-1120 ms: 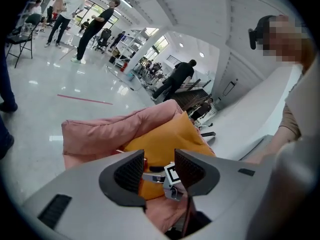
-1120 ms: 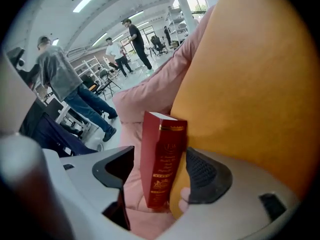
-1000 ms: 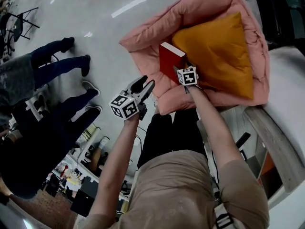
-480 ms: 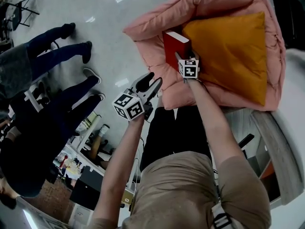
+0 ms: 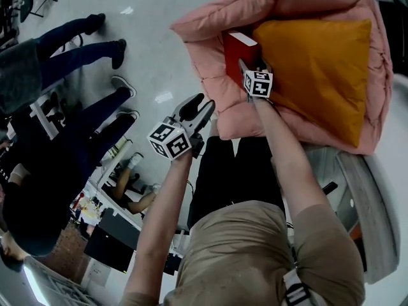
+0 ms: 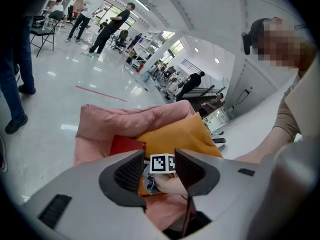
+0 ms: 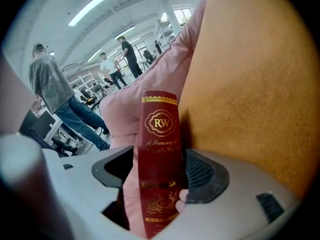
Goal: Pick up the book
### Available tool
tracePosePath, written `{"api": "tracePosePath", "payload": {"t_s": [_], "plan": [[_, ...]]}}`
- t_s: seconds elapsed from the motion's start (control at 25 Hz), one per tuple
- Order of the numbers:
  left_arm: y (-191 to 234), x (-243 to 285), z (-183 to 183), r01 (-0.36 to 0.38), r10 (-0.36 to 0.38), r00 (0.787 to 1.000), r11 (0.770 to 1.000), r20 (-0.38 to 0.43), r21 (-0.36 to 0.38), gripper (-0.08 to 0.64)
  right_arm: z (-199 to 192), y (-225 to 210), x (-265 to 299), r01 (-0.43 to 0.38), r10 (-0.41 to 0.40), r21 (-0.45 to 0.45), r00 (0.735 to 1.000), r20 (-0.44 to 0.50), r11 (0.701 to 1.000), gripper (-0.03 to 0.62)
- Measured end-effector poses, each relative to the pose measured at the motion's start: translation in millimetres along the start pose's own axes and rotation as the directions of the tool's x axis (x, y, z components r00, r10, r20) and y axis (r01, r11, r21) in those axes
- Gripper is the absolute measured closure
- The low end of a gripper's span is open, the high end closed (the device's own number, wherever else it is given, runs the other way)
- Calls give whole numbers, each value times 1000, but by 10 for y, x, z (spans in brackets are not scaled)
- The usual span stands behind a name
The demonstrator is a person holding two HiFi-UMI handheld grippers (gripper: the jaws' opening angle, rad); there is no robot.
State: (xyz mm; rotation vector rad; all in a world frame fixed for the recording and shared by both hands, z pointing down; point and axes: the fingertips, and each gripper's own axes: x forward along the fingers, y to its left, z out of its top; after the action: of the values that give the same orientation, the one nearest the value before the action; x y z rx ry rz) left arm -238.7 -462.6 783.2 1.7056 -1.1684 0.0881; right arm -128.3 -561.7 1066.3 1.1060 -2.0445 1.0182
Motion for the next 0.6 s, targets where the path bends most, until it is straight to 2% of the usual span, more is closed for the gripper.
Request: {"api": "tracePosePath", "payload": {"t_s": [0.12, 0.2, 0.28, 0.4, 0.6], "plan": [[-36, -60, -70, -18, 18, 1000, 1000, 11, -10, 377, -66, 27, 27, 9, -9, -19, 999, -31, 1000, 267], [-59, -114, -91, -34, 34, 999, 999, 20, -20, 377, -169, 54, 70, 0, -5, -49, 995, -98, 999, 267], [-77, -173, -99, -49, 50, 998, 998, 29, -29, 377, -352, 71, 128, -16, -5, -98, 979, -203, 995, 269], [-63, -291, -58, -67, 68, 997, 997, 42, -38, 377, -541, 154, 166, -35, -23, -166, 941, -337, 986, 280], [4, -518, 73, -75, 77, 995, 996, 64, -38, 377, -391, 394, 126, -52, -7, -154, 934, -357, 987, 325]]}}
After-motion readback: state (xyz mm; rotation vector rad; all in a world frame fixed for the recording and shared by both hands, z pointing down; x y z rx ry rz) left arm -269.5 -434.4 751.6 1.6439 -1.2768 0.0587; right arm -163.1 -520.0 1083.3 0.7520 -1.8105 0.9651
